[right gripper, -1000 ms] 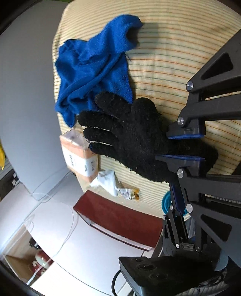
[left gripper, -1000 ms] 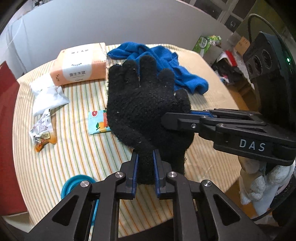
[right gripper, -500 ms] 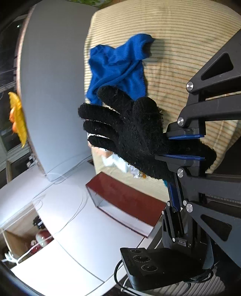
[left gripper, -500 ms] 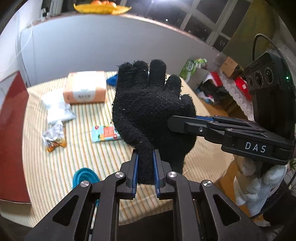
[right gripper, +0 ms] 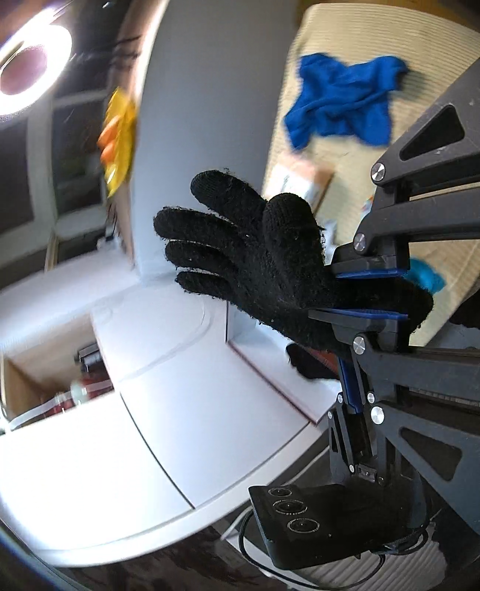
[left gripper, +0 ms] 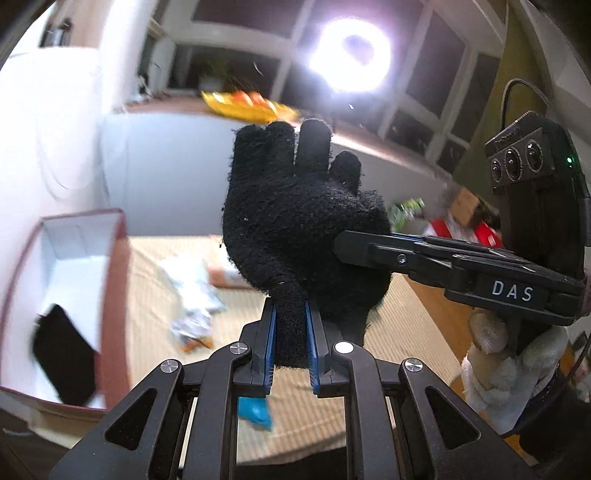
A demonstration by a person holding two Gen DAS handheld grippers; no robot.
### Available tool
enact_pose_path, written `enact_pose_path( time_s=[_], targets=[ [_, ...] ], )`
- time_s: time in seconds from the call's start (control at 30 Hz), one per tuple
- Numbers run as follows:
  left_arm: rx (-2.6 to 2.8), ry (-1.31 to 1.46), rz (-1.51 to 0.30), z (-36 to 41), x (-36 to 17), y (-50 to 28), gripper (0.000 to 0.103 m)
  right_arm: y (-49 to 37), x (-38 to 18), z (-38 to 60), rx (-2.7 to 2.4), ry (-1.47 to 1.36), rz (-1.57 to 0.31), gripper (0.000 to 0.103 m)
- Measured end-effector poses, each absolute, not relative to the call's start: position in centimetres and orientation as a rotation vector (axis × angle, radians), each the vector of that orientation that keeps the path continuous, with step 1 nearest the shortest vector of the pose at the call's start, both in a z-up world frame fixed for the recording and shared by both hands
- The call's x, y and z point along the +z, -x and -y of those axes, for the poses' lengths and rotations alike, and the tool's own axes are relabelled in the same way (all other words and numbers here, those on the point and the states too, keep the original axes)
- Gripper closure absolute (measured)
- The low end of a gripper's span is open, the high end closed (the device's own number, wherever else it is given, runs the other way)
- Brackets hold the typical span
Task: Organize soft objects
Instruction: 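Carry the glove into the shoebox and open the left gripper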
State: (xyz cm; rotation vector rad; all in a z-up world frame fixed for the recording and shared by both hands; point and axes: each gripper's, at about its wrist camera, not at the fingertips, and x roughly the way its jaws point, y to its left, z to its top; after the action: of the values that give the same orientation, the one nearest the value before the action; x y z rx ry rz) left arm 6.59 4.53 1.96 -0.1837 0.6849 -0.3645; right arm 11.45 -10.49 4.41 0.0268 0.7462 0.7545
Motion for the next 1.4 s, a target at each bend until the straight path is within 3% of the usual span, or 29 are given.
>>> enact_pose_path(
  time_s=[0.5,1.17,1.27,1.4],
  targets=[
    [-0.095,0.237,-0.629,-16.3,2.3,-3.5,0.09,-12.4,4.6,-4.4,0.943,0.073,-0.752,0.091],
    [0.055,0.311,-0.782,-22.5,-5.1,-9.6,0.09,-19.9,-5.0,-13.9,0.884,0.144,-0.978,0.091],
    [0.055,0.318,-0.802,-22.8,-5.8,-10.5,0.09,-20.5,-5.8,-14.5,0.849,0.157,-0.995,0.087],
    [0.081,0.325,-0.816,-23.2,-6.5,-11.0,0.081,-21.4,-6.4,-13.9,0.787,0.139,-1.01,0.057]
  ],
)
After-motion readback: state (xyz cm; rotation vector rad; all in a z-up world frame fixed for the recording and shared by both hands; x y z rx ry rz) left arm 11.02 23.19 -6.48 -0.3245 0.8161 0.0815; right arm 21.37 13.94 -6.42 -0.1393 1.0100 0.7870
